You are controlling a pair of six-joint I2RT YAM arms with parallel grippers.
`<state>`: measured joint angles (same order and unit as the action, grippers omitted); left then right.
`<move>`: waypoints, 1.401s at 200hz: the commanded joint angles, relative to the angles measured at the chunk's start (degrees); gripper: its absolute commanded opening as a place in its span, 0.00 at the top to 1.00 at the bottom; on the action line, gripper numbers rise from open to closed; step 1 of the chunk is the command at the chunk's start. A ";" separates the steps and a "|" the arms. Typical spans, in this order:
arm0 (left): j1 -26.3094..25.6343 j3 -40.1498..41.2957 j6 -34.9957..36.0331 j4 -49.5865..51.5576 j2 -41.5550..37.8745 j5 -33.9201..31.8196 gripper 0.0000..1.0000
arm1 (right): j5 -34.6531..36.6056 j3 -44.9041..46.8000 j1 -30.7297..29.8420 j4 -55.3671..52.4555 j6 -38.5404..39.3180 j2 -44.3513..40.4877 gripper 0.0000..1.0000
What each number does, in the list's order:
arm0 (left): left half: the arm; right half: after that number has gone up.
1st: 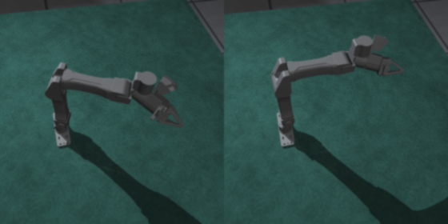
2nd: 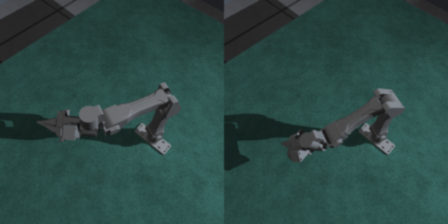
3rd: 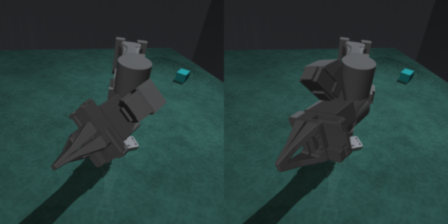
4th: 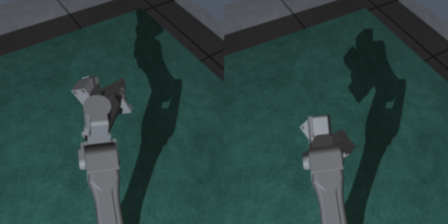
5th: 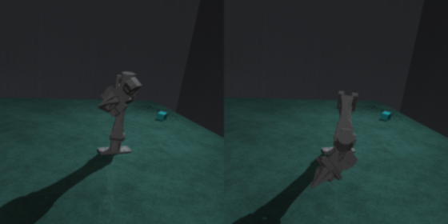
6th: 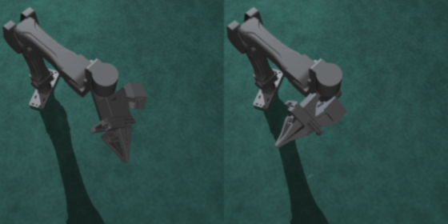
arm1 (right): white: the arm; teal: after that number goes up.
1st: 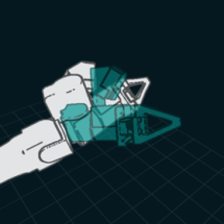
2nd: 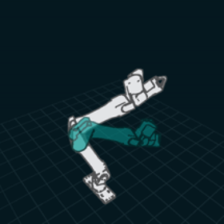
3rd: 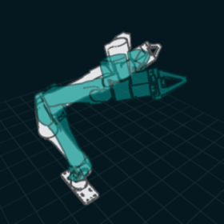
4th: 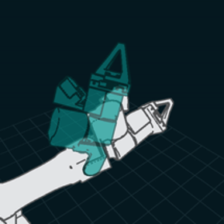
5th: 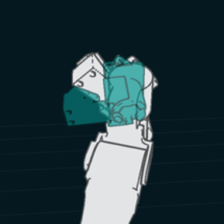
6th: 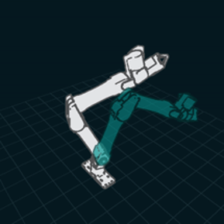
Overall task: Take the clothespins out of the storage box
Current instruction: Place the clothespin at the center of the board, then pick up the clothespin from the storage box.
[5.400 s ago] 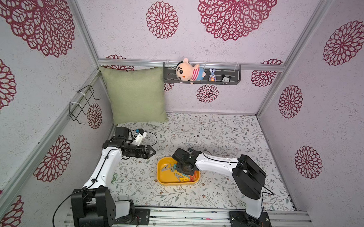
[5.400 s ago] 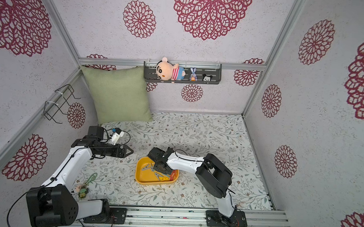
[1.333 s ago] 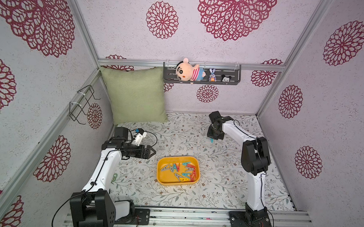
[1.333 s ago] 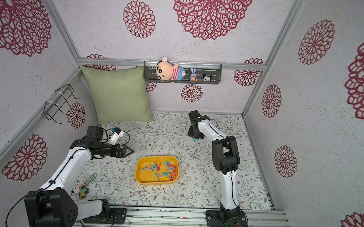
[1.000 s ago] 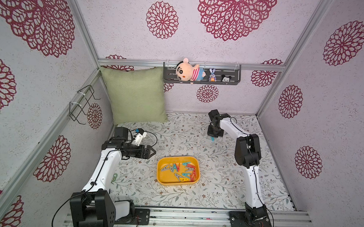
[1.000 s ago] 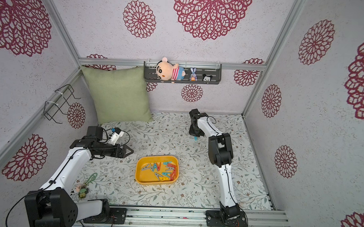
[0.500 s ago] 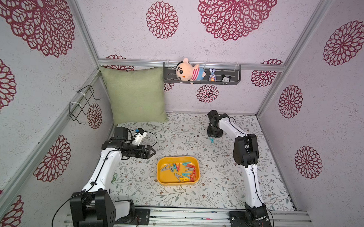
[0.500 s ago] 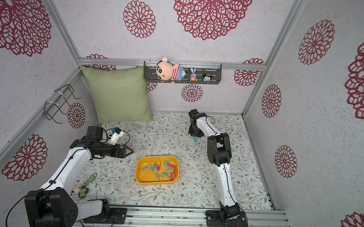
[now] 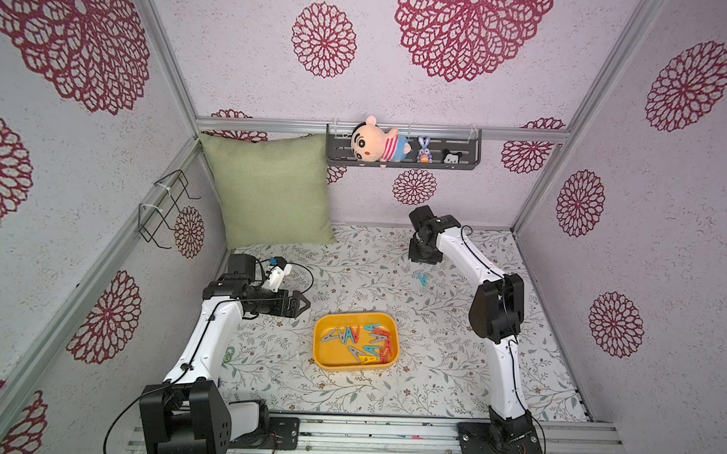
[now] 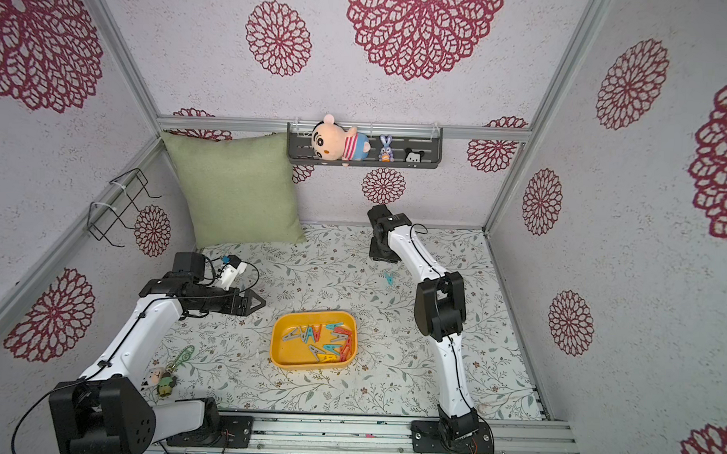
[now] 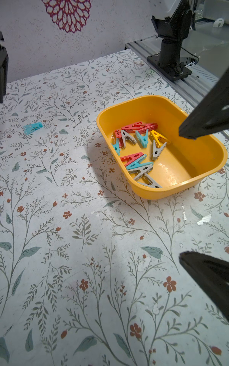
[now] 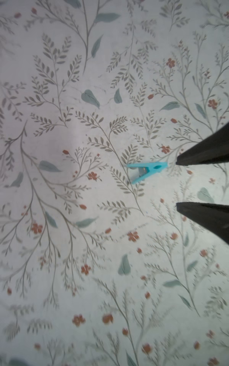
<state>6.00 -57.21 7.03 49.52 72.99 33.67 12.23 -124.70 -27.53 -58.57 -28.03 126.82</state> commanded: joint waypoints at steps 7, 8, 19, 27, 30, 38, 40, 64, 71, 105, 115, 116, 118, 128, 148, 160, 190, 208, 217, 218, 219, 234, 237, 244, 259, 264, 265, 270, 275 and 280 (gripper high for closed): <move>0.59 -0.26 -0.09 -0.65 -0.48 -0.87 0.03 | 1.48 1.04 -11.69 -4.36 -0.56 -8.38 0.65; 0.59 -0.27 -0.09 -0.69 -0.48 -0.93 0.03 | 1.44 1.13 -12.03 -4.36 -0.72 -8.50 0.65; 0.59 -0.26 -0.17 -0.74 -0.61 -1.11 0.03 | 0.82 2.92 -15.77 -3.98 -2.01 -9.84 0.66; 0.65 -0.26 -0.18 -0.72 -0.70 -1.15 0.03 | -0.14 4.19 -18.34 -3.24 -3.11 -10.55 0.67; 0.66 -0.27 -0.18 -0.69 -0.74 -1.17 0.03 | -0.50 4.73 -19.22 -2.92 -3.52 -10.79 0.67; 0.60 -0.27 -0.17 -0.77 -0.77 -1.24 0.03 | -1.20 6.15 -21.68 -1.74 -4.83 -11.25 0.67; 0.66 -0.27 -0.17 -0.75 -0.75 -1.24 0.03 | -1.41 6.49 -22.30 -1.42 -5.17 -11.34 0.67; 0.67 -0.18 -0.18 -0.79 -0.75 -0.98 0.03 | -2.76 9.73 -28.93 2.22 -8.31 -11.37 0.69; 0.68 -0.18 -0.17 -0.76 -0.66 -0.79 0.03 | -3.01 10.79 -30.23 2.93 -9.29 -11.33 0.69; 0.67 -0.18 -0.19 -0.79 -0.46 -0.30 0.03 | -7.06 22.95 -33.10 10.33 -13.99 -14.67 0.73; 0.68 -0.18 -0.22 -0.80 -0.48 -0.27 0.03 | -9.68 29.06 -33.10 15.15 -15.96 -17.12 0.73; 0.68 -0.18 -0.19 -0.77 -0.48 -0.23 0.03 | -10.03 29.60 -33.06 15.63 -16.16 -17.35 0.73; 0.68 -0.18 -0.18 -0.79 -0.48 -0.20 0.03 | -10.45 30.90 -33.08 16.50 -16.55 -17.85 0.73; 0.64 -0.18 -0.17 -0.77 -0.57 -0.17 0.03 | -11.99 36.41 -33.08 20.69 -18.68 -19.84 0.74; 0.62 -0.18 -0.21 -0.81 -0.57 -0.03 0.03 | -13.70 43.91 -33.08 25.77 -21.43 -21.90 0.75; 0.68 -0.18 -0.09 -0.76 -0.57 0.05 0.03 | -13.32 46.17 -33.12 26.90 -22.30 -22.36 0.76; 0.68 -0.19 -0.09 -0.74 -0.35 0.27 0.03 | -10.93 46.08 -33.15 24.21 -22.79 -21.41 0.78; 0.64 -0.18 -0.09 -0.74 -0.39 0.08 0.03 | -7.67 44.55 -33.14 20.27 -23.20 -20.66 0.78; 0.68 -0.18 -0.09 -0.74 -0.41 0.01 0.03 | -6.11 43.68 -33.12 18.32 -23.05 -20.33 0.78; 0.68 -0.18 -0.09 -0.74 -0.40 0.00 0.03 | -5.92 43.59 -33.12 18.05 -23.00 -20.27 0.77; 0.64 -0.18 -0.08 -0.74 -0.40 0.00 0.03 | -5.78 43.41 -33.16 17.87 -22.97 -20.20 0.78; 0.70 -0.18 -0.08 -0.75 -0.31 -0.07 0.03 | -4.00 41.76 -33.04 15.17 -22.11 -19.33 0.78; 0.68 -0.18 -0.09 -0.77 -0.31 -0.08 0.03 | -3.72 41.37 -33.11 14.76 -21.84 -19.06 0.78; 0.66 -0.20 -0.09 -0.76 -0.22 0.00 0.03 | -3.33 40.67 -32.98 13.99 -21.32 -18.56 0.78; 0.66 -0.18 -0.09 -0.78 -0.09 0.08 0.03 | -2.83 39.43 -32.77 13.04 -20.28 -17.63 0.78; 0.68 -0.19 -0.13 -0.74 -0.04 0.06 0.03 | -2.95 39.16 -32.62 13.04 -19.99 -17.31 0.78; 0.68 -0.19 -0.11 -0.78 -0.04 0.07 0.03 | -2.98 39.09 -32.61 12.99 -19.93 -17.27 0.78; 0.68 -0.18 -0.15 -0.74 -0.04 0.08 0.03 | -3.08 38.87 -32.47 13.03 -19.71 -17.03 0.78; 0.68 -0.18 -0.14 -0.72 -0.04 0.08 0.03 | -3.37 38.54 -32.36 13.23 -19.41 -16.75 0.78; 0.68 -0.18 -0.09 -0.67 -0.05 0.08 0.03 | -3.79 38.21 -32.25 13.56 -18.99 -16.43 0.78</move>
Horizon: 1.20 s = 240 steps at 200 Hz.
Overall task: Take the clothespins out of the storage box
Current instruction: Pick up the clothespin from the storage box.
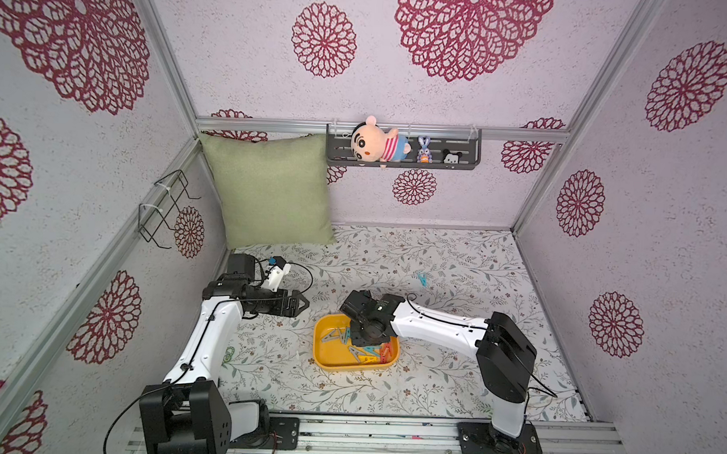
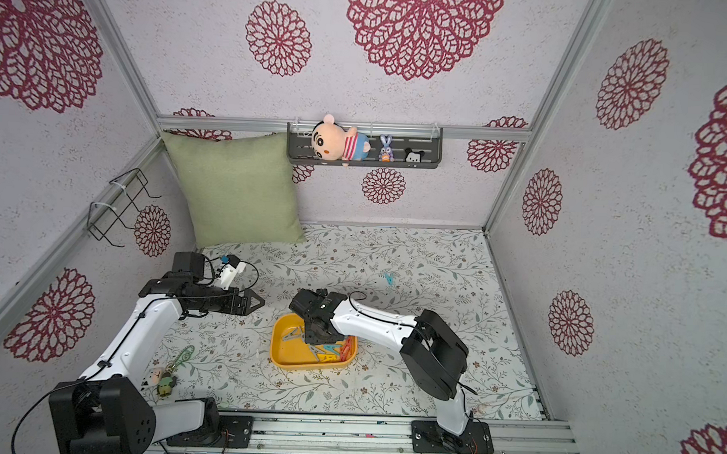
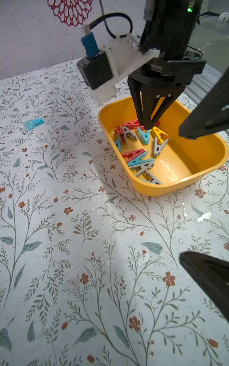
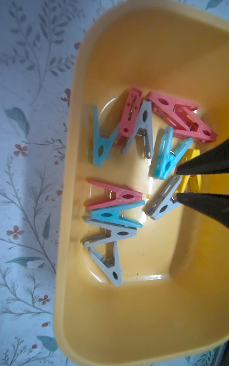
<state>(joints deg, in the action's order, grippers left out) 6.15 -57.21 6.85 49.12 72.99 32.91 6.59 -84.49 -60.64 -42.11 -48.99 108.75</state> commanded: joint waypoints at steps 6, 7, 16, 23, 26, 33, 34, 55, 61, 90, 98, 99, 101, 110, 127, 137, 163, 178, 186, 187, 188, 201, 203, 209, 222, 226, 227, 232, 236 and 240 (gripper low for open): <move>0.57 -0.18 0.15 -0.34 -0.04 0.84 0.03 | 1.24 -2.55 0.85 -2.32 2.41 1.94 0.78; 0.55 -0.18 0.12 -0.34 -0.04 0.84 0.03 | 1.15 -2.62 0.86 -2.21 2.45 2.01 0.78; 0.54 -0.18 0.13 -0.34 -0.04 0.84 0.02 | -0.15 -3.32 0.70 -1.06 3.10 2.53 0.79; 0.52 -0.18 0.18 -0.34 -0.04 0.91 0.03 | -1.11 -3.70 0.66 -0.32 3.12 2.90 0.79; 0.48 -0.18 0.18 -0.34 -0.04 0.85 0.03 | -1.47 -3.87 0.66 -0.02 3.11 3.09 0.79; 0.53 -0.18 0.18 -0.32 -0.06 0.84 0.03 | -2.21 -4.08 0.62 0.70 3.11 3.35 0.79; 0.53 -0.18 0.18 -0.33 -0.05 0.84 0.03 | -2.29 -4.09 0.57 0.79 3.11 3.37 0.79; 0.59 -0.18 0.18 -0.30 -0.04 0.84 0.03 | -3.24 -4.67 0.30 1.54 3.03 4.40 0.80; 0.54 -0.18 0.18 -0.28 -0.04 0.84 0.03 | -3.33 -4.88 0.21 1.63 2.99 4.80 0.80; 0.53 -0.10 0.24 -0.31 0.05 0.93 0.03 | -3.83 -6.24 -0.18 1.43 3.11 6.66 0.82; 0.53 -0.18 0.19 -0.34 0.14 0.93 0.03 | -3.86 -6.91 -0.38 1.22 3.27 7.19 0.82; 0.53 -0.14 0.19 -0.34 0.14 0.89 0.03 | -3.86 -6.96 -0.41 1.23 3.28 7.23 0.82; 0.55 -0.17 0.18 -0.34 0.18 0.90 0.03 | -3.87 -7.06 -0.43 1.19 3.40 7.37 0.82; 0.57 -0.12 0.26 -0.34 0.14 0.85 0.03 | -3.85 -7.94 -0.67 0.85 3.54 7.99 0.82; 0.54 -0.10 0.21 -0.33 0.13 0.92 0.03 | -4.04 -9.45 -0.96 0.28 3.99 9.16 0.82; 0.52 -0.13 0.21 -0.29 0.13 0.93 0.03 | -4.04 -10.47 -1.12 -0.08 4.16 9.86 0.82; 0.55 -0.10 0.23 -0.34 0.13 0.85 0.03 | -3.99 -12.03 -1.24 -0.57 4.16 11.08 0.82; 0.53 -0.09 0.27 -0.34 0.13 0.93 0.03 | -3.95 -12.28 -1.27 -0.62 4.10 11.56 0.82; 0.60 -0.09 0.27 -0.34 0.13 0.81 0.03 | -4.11 -12.32 -1.30 -0.61 4.17 11.82 0.82; 0.56 -0.09 0.27 -0.30 0.13 0.87 0.03 | -4.17 -12.30 -1.31 -0.61 4.17 11.87 0.82; 0.54 -0.09 0.27 -0.28 0.13 0.86 0.03 | -4.19 -12.29 -1.27 -0.61 4.17 11.90 0.82; 0.53 -0.14 0.27 -0.34 0.14 0.89 0.03 | -4.41 -12.16 -1.23 -0.46 4.23 12.27 0.82; 0.55 -0.15 0.27 -0.34 0.14 0.92 0.03 | -4.46 -12.07 -1.23 -0.50 4.23 12.36 0.82; 0.54 -0.10 0.27 -0.32 0.18 0.94 0.03 | -4.69 -11.91 -1.25 -0.24 4.17 12.43 0.82; 0.58 -0.09 0.27 -0.34 0.22 0.94 0.03 | -5.06 -11.10 -1.23 0.46 4.03 12.45 0.82; 0.56 -0.11 0.27 -0.27 0.22 0.93 0.03 | -5.20 -10.83 -1.19 0.76 3.99 12.37 0.82; 0.54 -0.10 0.27 -0.26 0.22 0.93 0.03 | -5.23 -10.72 -1.17 0.82 3.95 12.37 0.82; 0.61 -0.12 0.27 -0.34 0.22 1.00 0.03 | -5.35 -10.29 -1.15 1.21 3.82 12.28 0.82; 0.55 -0.10 0.27 -0.34 0.22 0.94 0.03 | -5.55 -10.01 -1.06 1.54 3.75 12.23 0.82; 0.61 -0.15 0.27 -0.34 0.22 0.95 0.03 | -5.72 -9.64 -0.99 1.82 3.69 12.19 0.82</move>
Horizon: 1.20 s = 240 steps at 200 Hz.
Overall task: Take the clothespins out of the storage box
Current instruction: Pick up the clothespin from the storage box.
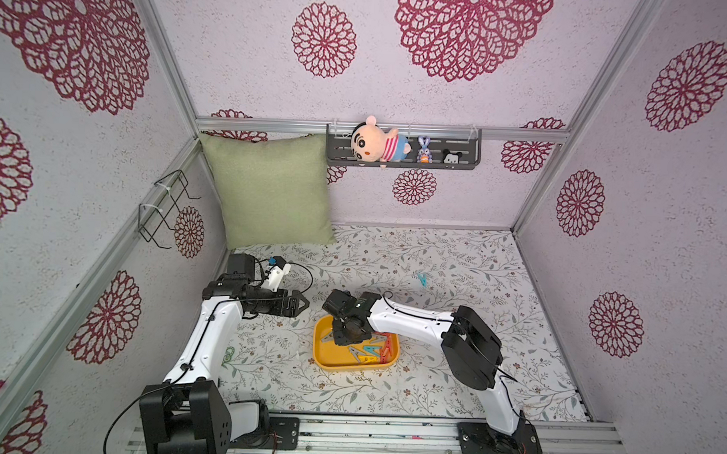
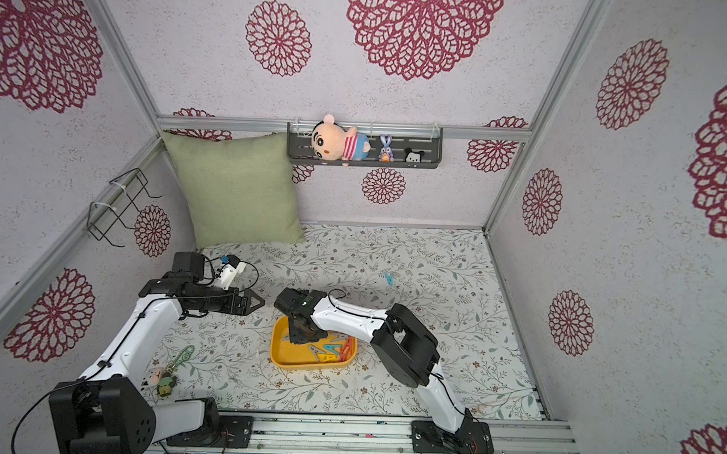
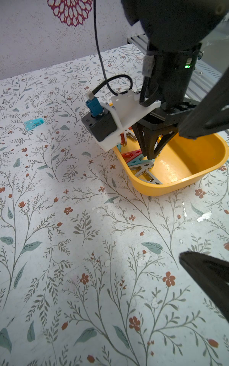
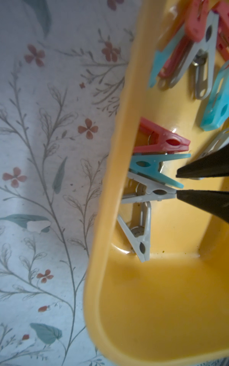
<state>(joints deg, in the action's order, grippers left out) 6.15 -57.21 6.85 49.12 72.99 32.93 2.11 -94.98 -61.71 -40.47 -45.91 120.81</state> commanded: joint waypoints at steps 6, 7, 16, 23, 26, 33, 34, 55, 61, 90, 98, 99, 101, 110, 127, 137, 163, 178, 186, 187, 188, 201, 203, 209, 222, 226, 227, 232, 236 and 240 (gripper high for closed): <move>0.58 -0.10 0.27 -0.34 0.24 0.84 0.03 | -1.49 1.36 0.17 0.51 0.47 0.12 0.82; 0.55 -0.10 0.27 -0.34 0.23 0.83 0.03 | -1.49 1.41 0.14 0.58 0.43 0.08 0.82; 0.53 -0.09 0.27 -0.34 0.22 0.82 0.02 | -1.84 2.11 0.30 0.96 0.25 0.04 0.82; 0.55 -0.09 0.27 -0.34 0.22 0.83 0.03 | -1.80 2.53 0.41 1.09 0.04 0.04 0.82; 0.61 -0.09 0.27 -0.30 0.22 0.82 0.03 | -1.74 2.72 0.50 1.12 -0.01 -0.04 0.82; 0.55 -0.14 0.27 -0.32 0.24 0.82 0.03 | -1.44 3.24 0.66 1.09 -0.21 -0.18 0.82; 0.54 -0.12 0.22 -0.33 0.23 0.82 0.03 | -1.38 3.27 0.69 1.09 -0.22 -0.20 0.82; 0.61 -0.14 0.27 -0.34 0.29 0.82 0.03 | -0.33 5.05 1.43 1.04 -0.92 -1.09 0.81; 0.57 -0.09 0.26 -0.28 0.32 0.83 0.03 | 0.17 5.45 1.58 0.88 -1.08 -1.40 0.80; 0.59 -0.09 0.27 -0.32 0.31 0.82 0.03 | 1.48 6.39 2.47 0.39 -0.96 -2.81 0.78; 0.56 -0.09 0.26 -0.32 0.31 0.82 0.03 | 1.41 6.23 2.51 0.39 -0.77 -2.95 0.77; 0.59 -0.09 0.27 -0.33 0.31 0.82 0.03 | 1.41 6.18 2.53 0.43 -0.72 -2.95 0.77; 0.61 -0.09 0.27 -0.34 0.31 0.82 0.03 | 1.36 6.18 2.56 0.44 -0.68 -2.95 0.76; 0.61 -0.10 0.27 -0.34 0.36 0.82 0.03 | 1.12 5.72 2.49 0.31 -0.67 -2.95 0.76; 0.61 -0.09 0.27 -0.34 0.38 0.82 0.03 | 0.50 5.10 2.46 0.66 -0.99 -2.95 0.74; 0.61 -0.18 0.27 -0.34 0.35 0.82 0.03 | 0.12 4.87 2.47 1.01 -1.26 -2.95 0.74; 0.61 -0.10 0.26 -0.34 0.32 0.82 0.03 | -0.51 4.34 2.45 1.05 -2.53 -3.04 0.72; 0.59 -0.18 0.27 -0.34 0.40 0.87 0.03 | -0.29 4.16 2.45 0.79 -3.21 -3.25 0.72; 0.58 -0.18 0.27 -0.34 0.40 0.87 0.03 | -0.11 4.16 2.45 0.71 -3.74 -3.47 0.72; 0.60 -0.18 0.27 -0.34 0.40 0.89 0.03 | -0.10 4.13 2.46 0.64 -3.79 -3.52 0.72; 0.61 -0.18 0.22 -0.34 0.40 0.90 0.03 | -0.05 4.16 2.47 0.60 -3.86 -3.54 0.72; 0.61 -0.18 0.27 -0.34 0.44 0.95 0.03 | 0.17 4.06 2.42 0.64 -4.63 -3.82 0.72; 0.61 -0.18 0.27 -0.34 0.41 0.99 0.03 | 0.22 4.02 2.46 0.52 -4.80 -3.83 0.72; 0.61 -0.18 0.27 -0.33 0.40 1.00 0.03 | 0.36 3.81 2.43 0.48 -5.18 -3.82 0.71; 0.54 -0.18 0.27 -0.25 0.40 1.08 0.03 | 0.59 3.64 2.47 0.28 -5.83 -3.67 0.70; 0.61 -0.18 0.27 -0.29 0.43 1.09 0.03 | 0.68 3.51 2.42 0.22 -6.03 -3.59 0.70; 0.61 -0.18 0.27 -0.23 0.41 1.09 0.03 | 0.74 3.54 2.45 0.22 -6.03 -3.58 0.70; 0.57 -0.18 0.27 -0.22 0.40 1.09 0.03 | 0.91 3.43 2.47 0.17 -6.21 -3.49 0.70; 0.61 -0.18 0.26 -0.19 0.38 1.10 0.03 | 1.09 3.32 2.45 0.13 -6.29 -3.35 0.70; 0.61 -0.18 0.27 -0.26 0.34 1.09 0.03 | 1.34 3.19 2.47 0.05 -6.44 -3.26 0.70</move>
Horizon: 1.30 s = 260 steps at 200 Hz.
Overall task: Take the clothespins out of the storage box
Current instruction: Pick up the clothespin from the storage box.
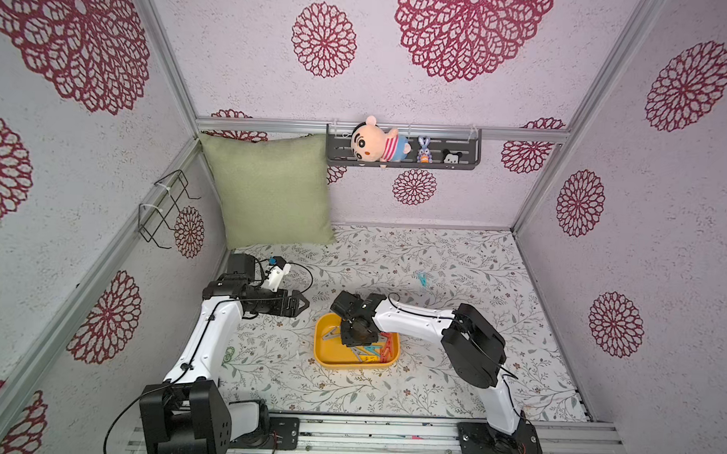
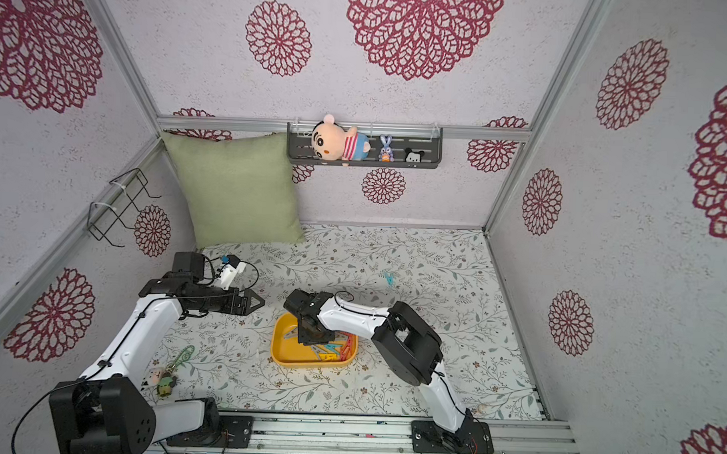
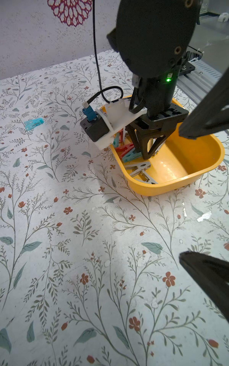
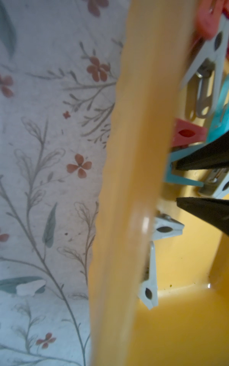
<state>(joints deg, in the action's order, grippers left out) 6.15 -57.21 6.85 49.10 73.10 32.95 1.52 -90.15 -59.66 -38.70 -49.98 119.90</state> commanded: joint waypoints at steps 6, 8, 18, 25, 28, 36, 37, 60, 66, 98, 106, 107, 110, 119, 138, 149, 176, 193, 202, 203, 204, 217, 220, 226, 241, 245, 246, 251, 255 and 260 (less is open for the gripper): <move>0.61 -0.18 0.27 -0.21 0.21 1.06 0.03 | 2.29 -1.86 0.41 -1.97 -2.33 -2.07 0.70; 0.55 -0.18 0.27 -0.16 0.20 1.04 0.03 | 2.40 -1.96 0.37 -2.01 -2.34 -1.93 0.70; 0.59 -0.25 0.26 -0.21 0.24 1.15 0.03 | 2.85 -2.68 0.42 -2.48 -2.33 -1.40 0.70; 0.59 -0.19 0.27 -0.18 0.17 1.14 0.03 | 3.24 -3.28 0.41 -3.01 -2.25 -0.86 0.71; 0.59 -0.23 0.27 -0.18 0.17 1.15 0.03 | 3.43 -3.48 0.34 -3.25 -2.20 -0.58 0.72; 0.57 -0.20 0.27 -0.09 0.04 1.15 0.03 | 3.87 -3.92 0.31 -3.69 -2.11 -0.09 0.73; 0.59 -0.19 0.27 -0.16 0.03 1.15 0.03 | 3.90 -3.99 0.28 -3.81 -2.13 -0.01 0.73; 0.59 -0.25 0.34 -0.07 -0.06 1.24 0.03 | 4.62 -4.77 -0.02 -4.75 -1.95 1.34 0.75; 0.60 -0.27 0.35 -0.09 -0.06 1.26 0.03 | 4.72 -4.95 -0.16 -5.08 -1.96 1.60 0.75; 0.57 -0.27 0.35 -0.05 -0.15 1.42 0.03 | 5.72 -5.52 -0.65 -6.37 -1.91 2.01 0.76; 0.60 -0.27 0.31 -0.03 -0.15 1.42 0.03 | 6.03 -5.48 -0.77 -6.70 -1.96 1.85 0.76; 0.56 -0.27 0.33 -0.04 -0.15 1.42 0.03 | 6.03 -5.52 -0.79 -6.81 -1.96 1.84 0.76; 0.60 -0.27 0.35 -0.06 -0.11 1.48 0.02 | 6.16 -5.59 -0.83 -6.87 -2.04 1.83 0.76; 0.54 -0.27 0.34 -0.05 -0.15 1.44 0.02 | 6.45 -5.51 -0.97 -7.14 -2.14 1.67 0.76; 0.57 -0.27 0.38 -0.03 -0.15 1.59 0.03 | 6.82 -5.45 -1.16 -7.40 -2.18 1.57 0.76; 0.59 -0.27 0.40 0.07 -0.15 1.68 0.03 | 6.59 -5.13 -1.21 -6.96 -2.10 1.69 0.76; 0.59 -0.36 0.35 0.12 -0.39 1.60 0.03 | 6.13 -5.41 -1.30 -6.44 -2.02 2.84 0.77; 0.60 -0.35 0.36 0.14 -0.44 1.59 0.03 | 6.13 -5.40 -1.39 -6.22 -2.06 3.06 0.77; 0.55 -0.35 0.34 0.12 -0.46 1.57 0.03 | 6.21 -5.33 -1.34 -6.15 -2.01 3.28 0.77; 0.54 -0.36 0.35 0.12 -0.44 1.54 0.03 | 6.21 -5.31 -1.34 -6.18 -1.99 3.30 0.77; 0.58 -0.36 0.35 0.12 -0.43 1.52 0.03 | 6.26 -5.31 -1.34 -6.20 -2.02 3.31 0.77; 0.61 -0.36 0.40 0.16 -0.41 1.59 0.03 | 6.34 -5.23 -1.36 -6.22 -2.01 3.58 0.77; 0.61 -0.36 0.39 0.12 -0.44 1.61 0.03 | 6.39 -5.14 -1.40 -6.28 -2.04 3.63 0.77; 0.61 -0.36 0.44 0.12 -0.46 1.68 0.03 | 6.41 -5.10 -1.39 -6.14 -2.01 3.63 0.78; 0.61 -0.36 0.41 0.12 -0.47 1.76 0.03 | 6.64 -4.90 -1.41 -5.80 -2.03 3.61 0.80; 0.59 -0.36 0.40 0.13 -0.49 1.72 0.03 | 6.65 -4.93 -1.43 -5.71 -2.05 3.59 0.80; 0.60 -0.36 0.42 0.17 -0.50 1.70 0.03 | 6.61 -4.94 -1.43 -5.70 -2.05 3.59 0.80; 0.61 -0.36 0.44 0.20 -0.50 1.68 0.03 | 6.72 -4.94 -1.51 -5.69 -2.11 3.50 0.82; 0.61 -0.36 0.40 0.19 -0.50 1.68 0.03 | 6.81 -4.89 -1.44 -5.61 -2.08 3.44 0.83; 0.61 -0.36 0.42 0.16 -0.51 1.68 0.03 | 6.96 -4.95 -1.56 -5.62 -2.11 3.34 0.85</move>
<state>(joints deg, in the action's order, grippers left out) 6.15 -57.21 6.87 49.15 73.10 33.82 6.61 -94.37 -60.86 -43.46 -51.05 122.91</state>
